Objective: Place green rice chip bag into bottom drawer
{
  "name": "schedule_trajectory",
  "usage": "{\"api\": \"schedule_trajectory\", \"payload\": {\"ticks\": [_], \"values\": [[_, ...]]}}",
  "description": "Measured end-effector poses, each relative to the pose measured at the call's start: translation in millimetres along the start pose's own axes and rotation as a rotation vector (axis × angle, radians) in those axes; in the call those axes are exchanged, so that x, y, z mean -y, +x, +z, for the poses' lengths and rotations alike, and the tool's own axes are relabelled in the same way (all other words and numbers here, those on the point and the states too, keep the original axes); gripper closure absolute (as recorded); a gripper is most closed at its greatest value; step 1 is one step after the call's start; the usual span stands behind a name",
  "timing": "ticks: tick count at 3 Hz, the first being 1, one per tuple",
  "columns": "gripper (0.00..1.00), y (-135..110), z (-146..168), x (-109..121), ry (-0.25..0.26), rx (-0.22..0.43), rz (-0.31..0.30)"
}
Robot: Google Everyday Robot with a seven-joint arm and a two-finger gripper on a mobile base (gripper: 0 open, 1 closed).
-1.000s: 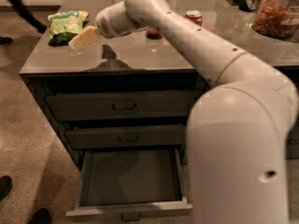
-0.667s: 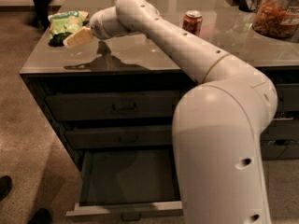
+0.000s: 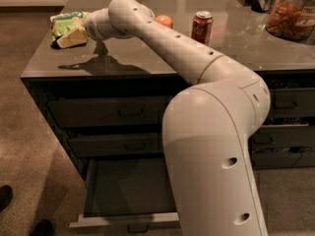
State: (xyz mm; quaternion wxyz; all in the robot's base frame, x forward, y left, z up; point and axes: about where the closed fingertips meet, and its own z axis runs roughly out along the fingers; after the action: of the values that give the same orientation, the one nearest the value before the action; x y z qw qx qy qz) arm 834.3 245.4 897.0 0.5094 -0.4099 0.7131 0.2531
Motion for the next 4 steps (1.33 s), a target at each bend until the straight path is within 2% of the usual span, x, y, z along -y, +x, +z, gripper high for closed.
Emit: {"api": "schedule_trajectory", "payload": {"ticks": [1,2,3,4], "values": [[0.00,6.6,14.2,5.1,0.003,0.011,0.011],[0.00,11.6,27.2,15.4,0.030,0.013,0.011],[0.00,2.9,50.8,26.6,0.056,0.015,-0.013],[0.00,4.8,59.9,26.0,0.047,0.000,-0.013]]}}
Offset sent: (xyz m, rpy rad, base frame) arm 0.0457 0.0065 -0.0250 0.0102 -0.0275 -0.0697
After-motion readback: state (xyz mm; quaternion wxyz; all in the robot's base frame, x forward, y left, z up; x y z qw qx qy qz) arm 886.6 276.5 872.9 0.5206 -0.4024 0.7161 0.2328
